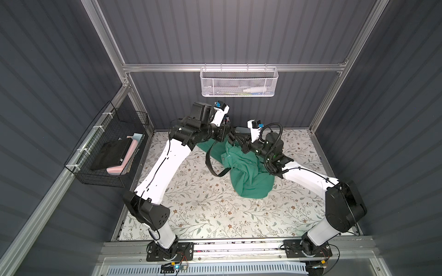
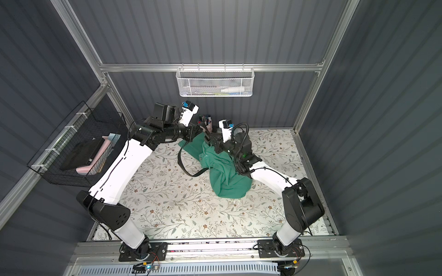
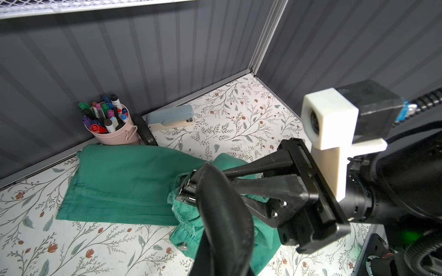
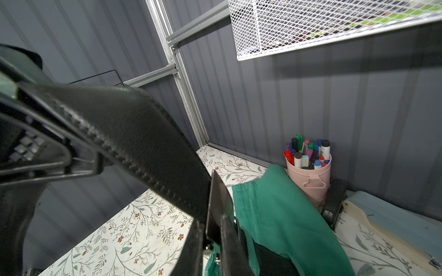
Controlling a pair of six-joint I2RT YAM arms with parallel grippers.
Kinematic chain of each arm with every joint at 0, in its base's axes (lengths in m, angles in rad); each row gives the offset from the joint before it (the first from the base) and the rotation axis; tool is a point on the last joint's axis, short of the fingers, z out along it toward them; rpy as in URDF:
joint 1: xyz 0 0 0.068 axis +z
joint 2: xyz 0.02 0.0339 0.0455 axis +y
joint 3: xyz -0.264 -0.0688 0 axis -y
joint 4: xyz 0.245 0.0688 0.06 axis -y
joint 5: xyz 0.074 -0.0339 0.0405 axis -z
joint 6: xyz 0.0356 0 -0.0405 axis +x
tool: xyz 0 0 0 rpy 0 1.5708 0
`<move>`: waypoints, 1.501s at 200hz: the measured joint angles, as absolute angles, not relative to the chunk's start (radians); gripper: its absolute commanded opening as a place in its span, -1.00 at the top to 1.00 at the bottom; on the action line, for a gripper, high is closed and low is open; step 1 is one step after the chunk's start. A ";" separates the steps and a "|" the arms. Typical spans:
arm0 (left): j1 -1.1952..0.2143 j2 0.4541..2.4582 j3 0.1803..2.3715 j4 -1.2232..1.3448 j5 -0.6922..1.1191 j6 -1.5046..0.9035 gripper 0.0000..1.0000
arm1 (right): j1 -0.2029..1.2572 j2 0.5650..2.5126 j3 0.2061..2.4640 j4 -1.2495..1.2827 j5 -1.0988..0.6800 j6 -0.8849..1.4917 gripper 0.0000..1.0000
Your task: Remove the belt from the trousers
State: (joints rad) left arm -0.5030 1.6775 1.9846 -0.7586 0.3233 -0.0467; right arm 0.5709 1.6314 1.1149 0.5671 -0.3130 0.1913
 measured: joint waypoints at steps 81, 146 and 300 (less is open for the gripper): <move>-0.503 1.648 1.968 -0.758 0.331 -0.047 1.00 | 0.551 1.607 1.076 0.622 -0.358 0.229 0.65; -0.501 1.632 1.969 -0.701 0.344 -0.057 1.00 | 0.508 1.583 1.013 0.529 -0.376 0.256 0.31; -0.492 1.633 1.998 -0.651 0.441 -0.075 1.00 | 0.613 1.358 0.848 0.489 -0.218 0.053 0.03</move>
State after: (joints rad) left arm -0.4923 1.6333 1.9980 -0.6510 0.4412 -0.0753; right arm 0.6132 1.3579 0.8482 0.4889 -0.2176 0.0528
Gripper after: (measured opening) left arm 0.055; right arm 0.482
